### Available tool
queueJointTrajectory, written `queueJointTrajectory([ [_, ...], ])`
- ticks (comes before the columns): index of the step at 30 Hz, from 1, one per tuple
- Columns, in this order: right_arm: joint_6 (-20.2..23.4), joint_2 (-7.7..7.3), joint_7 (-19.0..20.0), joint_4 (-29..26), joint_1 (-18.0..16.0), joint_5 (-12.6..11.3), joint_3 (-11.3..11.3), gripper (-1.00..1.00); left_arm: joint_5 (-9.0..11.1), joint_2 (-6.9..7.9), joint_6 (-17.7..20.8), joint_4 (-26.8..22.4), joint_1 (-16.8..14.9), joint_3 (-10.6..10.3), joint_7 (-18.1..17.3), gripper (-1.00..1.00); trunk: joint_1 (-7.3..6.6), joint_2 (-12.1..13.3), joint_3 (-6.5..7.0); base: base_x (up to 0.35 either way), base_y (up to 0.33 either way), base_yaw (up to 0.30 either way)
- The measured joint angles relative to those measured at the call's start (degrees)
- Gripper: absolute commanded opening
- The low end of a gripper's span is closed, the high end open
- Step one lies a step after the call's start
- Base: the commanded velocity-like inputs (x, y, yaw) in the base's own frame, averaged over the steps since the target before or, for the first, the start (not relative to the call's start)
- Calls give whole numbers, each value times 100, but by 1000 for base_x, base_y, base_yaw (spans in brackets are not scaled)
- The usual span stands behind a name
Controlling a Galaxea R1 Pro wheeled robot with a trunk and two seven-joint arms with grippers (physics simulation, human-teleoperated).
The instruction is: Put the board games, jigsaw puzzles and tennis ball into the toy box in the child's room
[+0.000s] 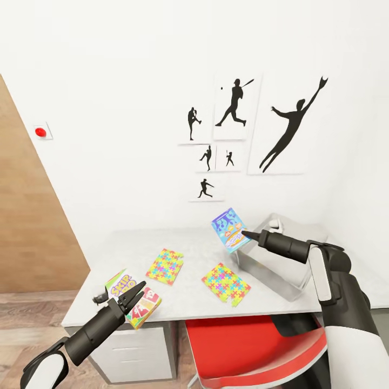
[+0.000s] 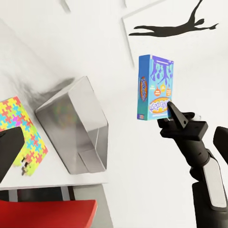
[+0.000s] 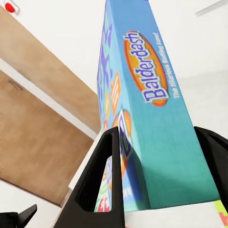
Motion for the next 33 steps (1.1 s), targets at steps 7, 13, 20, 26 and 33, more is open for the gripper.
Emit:
queueJointTrajectory([
  [7,0,0,0,0,0,0,0,-100,0,0,0,0,0,0,0,100,0,0,0,0,0,0],
  [13,0,0,0,0,0,0,0,-100,0,0,0,0,0,0,0,100,0,0,0,0,0,0],
  [20,0,0,0,0,0,0,0,-100,0,0,0,0,0,0,0,100,0,0,0,0,0,0],
  [26,0,0,0,0,0,0,0,-100,0,0,0,0,0,0,0,100,0,0,0,0,0,0],
  [33,138,110,178,13,1,94,165,-100,-75,133,-125,-7,156,140,-165,100,0,-1,-2,0,0,0],
])
